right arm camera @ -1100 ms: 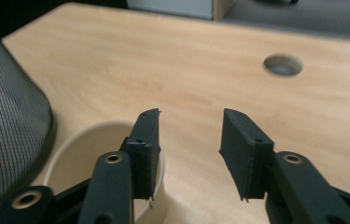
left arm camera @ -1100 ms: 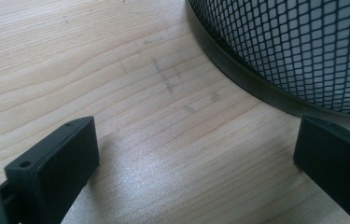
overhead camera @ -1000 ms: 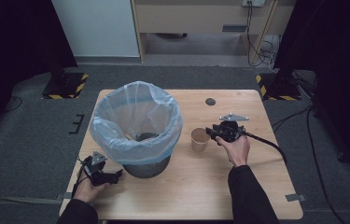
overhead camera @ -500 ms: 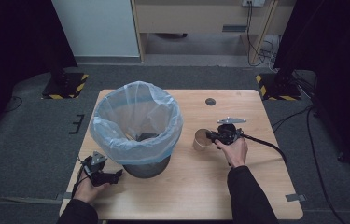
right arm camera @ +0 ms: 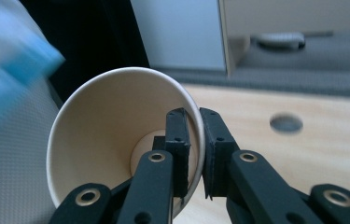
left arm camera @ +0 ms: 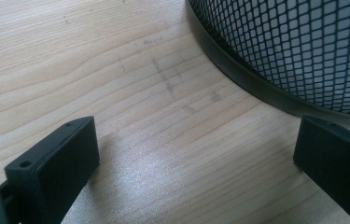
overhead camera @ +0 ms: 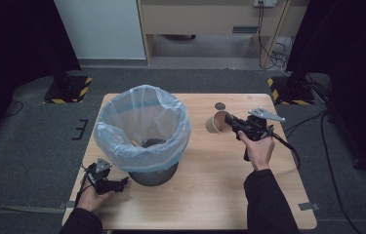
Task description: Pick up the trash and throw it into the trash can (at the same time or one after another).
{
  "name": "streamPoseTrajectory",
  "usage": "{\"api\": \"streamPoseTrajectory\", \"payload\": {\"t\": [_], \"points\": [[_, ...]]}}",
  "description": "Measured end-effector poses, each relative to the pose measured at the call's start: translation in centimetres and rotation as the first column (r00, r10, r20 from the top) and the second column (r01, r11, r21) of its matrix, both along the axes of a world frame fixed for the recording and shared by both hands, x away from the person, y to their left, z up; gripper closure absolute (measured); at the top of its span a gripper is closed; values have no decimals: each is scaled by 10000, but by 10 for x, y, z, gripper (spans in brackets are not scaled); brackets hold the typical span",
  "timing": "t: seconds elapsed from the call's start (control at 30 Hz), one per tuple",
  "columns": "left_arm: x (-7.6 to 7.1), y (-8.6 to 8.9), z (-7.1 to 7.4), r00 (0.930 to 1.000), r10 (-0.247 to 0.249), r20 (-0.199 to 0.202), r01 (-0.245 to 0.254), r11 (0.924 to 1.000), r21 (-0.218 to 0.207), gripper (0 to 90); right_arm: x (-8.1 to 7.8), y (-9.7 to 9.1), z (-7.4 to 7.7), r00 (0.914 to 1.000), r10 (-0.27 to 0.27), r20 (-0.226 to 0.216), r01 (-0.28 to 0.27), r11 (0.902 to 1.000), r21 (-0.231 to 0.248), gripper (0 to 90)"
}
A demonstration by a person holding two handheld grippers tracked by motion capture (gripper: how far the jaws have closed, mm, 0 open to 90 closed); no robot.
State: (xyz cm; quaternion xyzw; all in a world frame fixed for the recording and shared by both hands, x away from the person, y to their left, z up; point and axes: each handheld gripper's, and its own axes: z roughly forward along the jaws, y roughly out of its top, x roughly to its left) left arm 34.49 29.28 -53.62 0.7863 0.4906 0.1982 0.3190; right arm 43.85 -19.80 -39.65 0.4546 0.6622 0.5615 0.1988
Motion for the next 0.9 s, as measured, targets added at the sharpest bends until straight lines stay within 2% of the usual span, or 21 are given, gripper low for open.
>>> {"api": "streamPoseTrajectory", "payload": {"t": [0.13, 0.17, 0.2, 0.23, 0.27, 0.33, 0.43, 0.47, 0.5, 0.53, 0.6, 0.63, 0.67, 0.7, 0.77, 0.87, 0.9], "points": [[0, 0, 0, 10000, -1, -2, 1, 10000, 0, 0, -9, 3, 24, 9969, -39, 783, -5, 9985, 555, 833], [0, 0, 0, 10000, -1, -2, 1, 10000, 0, 0, -9, 3, 24, 9969, -39, 783, -5, 9985, 555, 833], [0, 0, 0, 10000, -2, 5, 2, 10000, -5, 0, -14, 5, 38, 9928, -83, 1192, -19, 9964, 850, 833], [0, 0, 0, 10000, -2, 5, 2, 10000, -5, 0, -14, 5, 38, 9928, -83, 1192, -19, 9964, 850, 833], [0, 0, 0, 10000, -2, -2, 2, 10000, 2, 0, -18, 7, 51, 9876, -75, 1568, -97, 9941, 1081, 833], [0, 0, 0, 10000, -2, 5, 2, 10000, -5, 0, -20, 8, 55, 9858, -61, 1680, -138, 9930, 1174, 833], [0, 0, 0, 10000, -2, -3, 2, 10000, 4, 0, -30, 15, 79, 9708, -25, 2400, -345, 9881, 1499, 833], [0, 0, 0, 10000, -2, -3, 2, 10000, 4, 0, -30, 15, 79, 9708, -25, 2400, -345, 9881, 1499, 833], [0, 0, 0, 10000, -3, 5, 3, 10000, -5, 0, -32, 17, 84, 9665, -18, 2567, -397, 9869, 1564, 833], [0, 0, 0, 10000, 0, -1, 0, 10000, 2, 0, -36, 22, 96, 9573, 16, 2892, -520, 9847, 1666, 833], [0, 0, 0, 10000, -4, 3, 4, 10000, -4, 0, -37, 24, 99, 9543, 41, 2987, -569, 9841, 1684, 834], [0, 0, 0, 10000, -4, 3, 4, 10000, -4, 0, -40, 28, 107, 9480, 113, 3181, -700, 9823, 1738, 834], [0, 0, 0, 10000, -4, 3, 4, 10000, -4, 0, -40, 28, 107, 9480, 113, 3181, -700, 9823, 1738, 834], [0, 0, 0, 10000, -2, 5, 2, 10000, -6, 0, -42, 34, 115, 9412, 209, 3371, -874, 9791, 1834, 833], [0, 0, 0, 10000, -1, -1, 1, 10000, 0, 0, -43, 35, 117, 9398, 246, 3407, -929, 9783, 1854, 834], [0, 0, 0, 10000, -1, -2, 1, 10000, 2, 0, -46, 47, 125, 9309, 495, 3620, -1258, 9736, 1903, 833], [0, 0, 0, 10000, -1, -2, 1, 10000, 2, 0, -46, 47, 125, 9309, 495, 3620, -1258, 9736, 1903, 833]]}}
